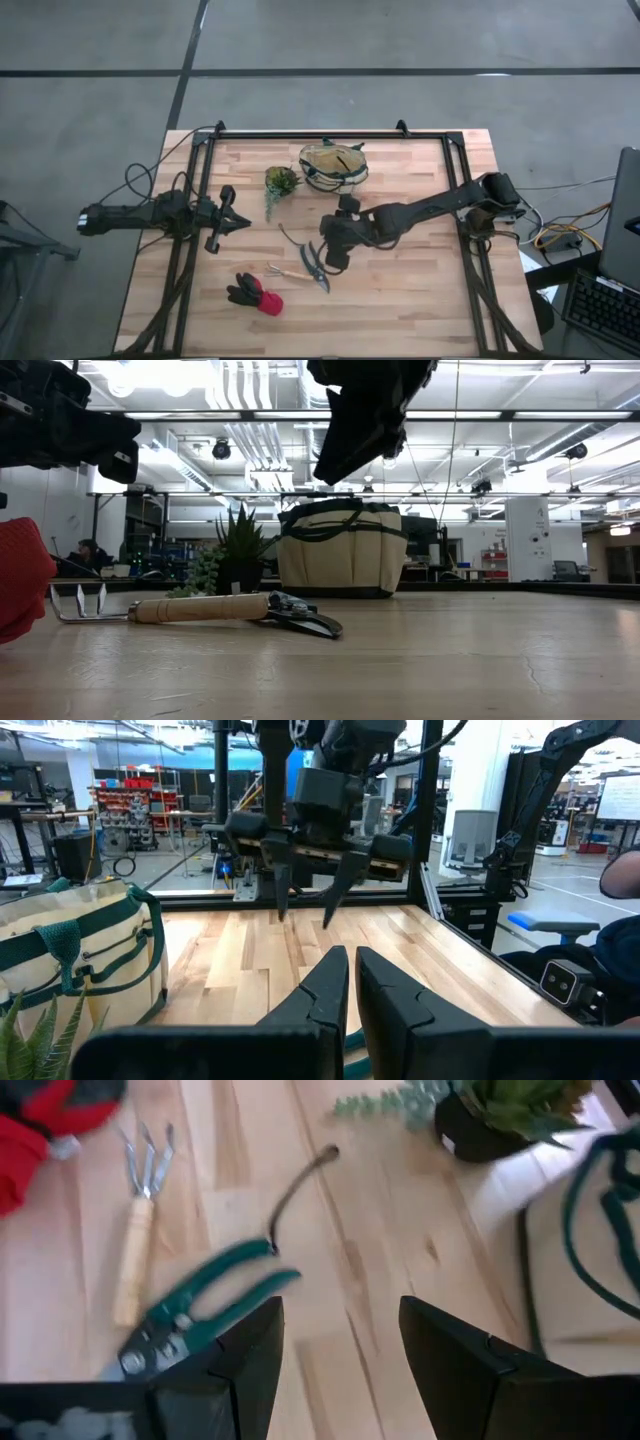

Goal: Pick & Place Garden tools in Gardening bag
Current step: Put the green shear scissors into the gardening bag

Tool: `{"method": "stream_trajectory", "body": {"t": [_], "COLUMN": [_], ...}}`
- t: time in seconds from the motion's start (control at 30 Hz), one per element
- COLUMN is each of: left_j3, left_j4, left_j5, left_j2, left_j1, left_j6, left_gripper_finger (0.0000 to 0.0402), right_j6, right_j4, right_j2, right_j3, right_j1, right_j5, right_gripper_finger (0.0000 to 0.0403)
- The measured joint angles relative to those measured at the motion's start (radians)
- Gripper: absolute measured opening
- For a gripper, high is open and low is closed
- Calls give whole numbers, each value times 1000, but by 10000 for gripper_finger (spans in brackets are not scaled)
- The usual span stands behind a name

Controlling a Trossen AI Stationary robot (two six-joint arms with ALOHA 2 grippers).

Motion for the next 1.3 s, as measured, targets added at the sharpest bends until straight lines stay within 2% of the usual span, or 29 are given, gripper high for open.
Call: {"method": "stream_trajectory", "body": {"t": [0.43, 0.6, 0.93, 1.3], "left_j3": [0, 0, 0, 0], "left_j4": [0, 0, -1, -1], "left_j5": [0, 0, 0, 0], "left_j2": [0, 3, 6, 6], "left_j1": [0, 0, 0, 0], "left_j6": [0, 0, 0, 0], "left_gripper_finger": [28, 28, 28, 28], "right_j6": [55, 111, 104, 116], "right_j4": [259, 283, 276, 269], "right_j2": [64, 125, 259, 291], "right_j3": [-111, -100, -18, -11], "right_j1": [0, -1, -1, 0], "right_j5": [-3, -3, -47, -58], "right_gripper_finger": [194, 194, 194, 194]}}
